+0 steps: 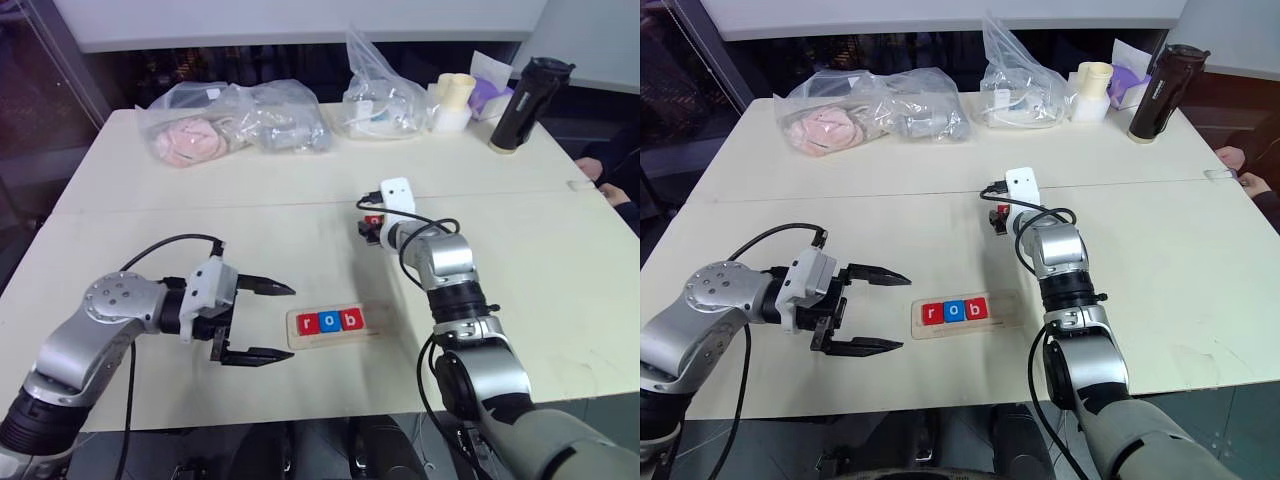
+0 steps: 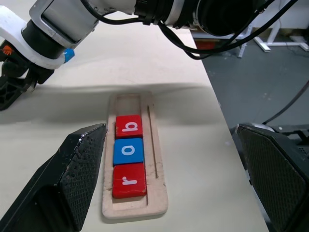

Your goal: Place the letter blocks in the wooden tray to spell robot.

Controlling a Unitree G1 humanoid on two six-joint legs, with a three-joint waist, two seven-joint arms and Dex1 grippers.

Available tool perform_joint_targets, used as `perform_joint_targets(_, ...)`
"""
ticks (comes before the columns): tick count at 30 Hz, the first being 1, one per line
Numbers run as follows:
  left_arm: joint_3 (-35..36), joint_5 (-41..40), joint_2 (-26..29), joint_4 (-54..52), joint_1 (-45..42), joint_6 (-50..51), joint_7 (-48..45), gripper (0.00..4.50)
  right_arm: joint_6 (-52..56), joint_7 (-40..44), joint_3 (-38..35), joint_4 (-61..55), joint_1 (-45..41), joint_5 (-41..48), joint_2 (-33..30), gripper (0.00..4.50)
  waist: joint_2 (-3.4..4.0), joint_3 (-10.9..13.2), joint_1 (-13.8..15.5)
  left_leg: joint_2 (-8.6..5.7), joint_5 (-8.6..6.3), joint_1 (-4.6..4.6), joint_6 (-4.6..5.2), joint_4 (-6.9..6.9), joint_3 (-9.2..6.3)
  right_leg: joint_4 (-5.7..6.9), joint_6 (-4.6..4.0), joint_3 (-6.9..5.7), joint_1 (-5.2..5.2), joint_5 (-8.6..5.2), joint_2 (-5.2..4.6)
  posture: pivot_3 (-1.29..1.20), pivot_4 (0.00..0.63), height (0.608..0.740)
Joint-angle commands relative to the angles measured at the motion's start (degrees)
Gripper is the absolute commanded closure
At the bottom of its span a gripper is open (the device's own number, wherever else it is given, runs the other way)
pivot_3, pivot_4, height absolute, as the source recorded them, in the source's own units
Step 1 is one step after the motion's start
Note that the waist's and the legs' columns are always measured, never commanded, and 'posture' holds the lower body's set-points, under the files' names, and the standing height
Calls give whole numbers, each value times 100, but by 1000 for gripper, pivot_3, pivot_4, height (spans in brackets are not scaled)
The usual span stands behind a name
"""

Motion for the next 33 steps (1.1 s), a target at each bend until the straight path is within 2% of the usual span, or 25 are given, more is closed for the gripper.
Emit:
perform_joint_targets(1, 122, -63, 23, -176, 85, -39, 25, 0, -34, 7, 93, 110, -17, 46, 114, 2847, 0, 0, -5, 0, 0, 0, 0, 0, 0, 0, 0, 0, 0, 0, 0, 0, 150, 740)
perform_joint_targets(2, 147, -45, 10, -141, 90, -60, 49, 0, -36, 22, 158, 73, -4, 24, 128, 3353, 0, 0, -7, 0, 0, 0, 0, 0, 0, 0, 0, 0, 0, 0, 0, 0, 150, 740)
perform_joint_targets(7, 411, 162, -129, 391, -107, -260, 397, 0, 255, 59, 321, -441, 198, 24, 142, 3350, 1, -1, -4, 2, 0, 1, 0, 0, -1, 2, 0, 0, 0, 0, 2, 0, 150, 740)
perform_joint_targets(13, 508, 257, -140, 647, -254, -410, 489, 0, 1203, 386, 534, -1985, 625, 123, -282, 3350, 1, -1, 21, 1, 0, -3, 1, 0, 0, -1, 0, -1, -3, 0, 2, 0, 150, 740)
perform_joint_targets(21, 445, 275, -144, 706, -336, -483, 369, 0, 3166, 974, 203, -4550, 1288, 718, -1227, 3350, 1, 0, 43, 1, 0, -6, 2, 1, -2, -1, 0, -1, -4, 0, 1, 0, 150, 740)
perform_joint_targets(26, 247, 245, -166, 655, -293, -513, 28, 0, 4356, 1763, -369, -6146, 2066, 1506, -2246, 3350, 1, 0, 63, 2, -3, -10, 7, -1, -3, -10, 0, -1, -4, 0, 1, 0, 150, 740)
perform_joint_targets(29, 107, 268, -250, 702, -384, -526, -73, 0, 4247, 2327, -609, -6502, 2703, 1939, -2925, 3350, 0, 0, 57, 1, -3, -8, 9, 3, -2, -12, 0, 0, 2, 0, 0, 0, 150, 740)
perform_joint_targets(33, -73, 274, -326, 751, -502, -547, -249, 0, 2407, 3635, -692, -6339, 3977, 2171, -4236, 3350, -3, 2, 64, 1, -3, -3, 11, 3, -2, -13, 0, -2, 12, 0, 3, 0, 150, 740)
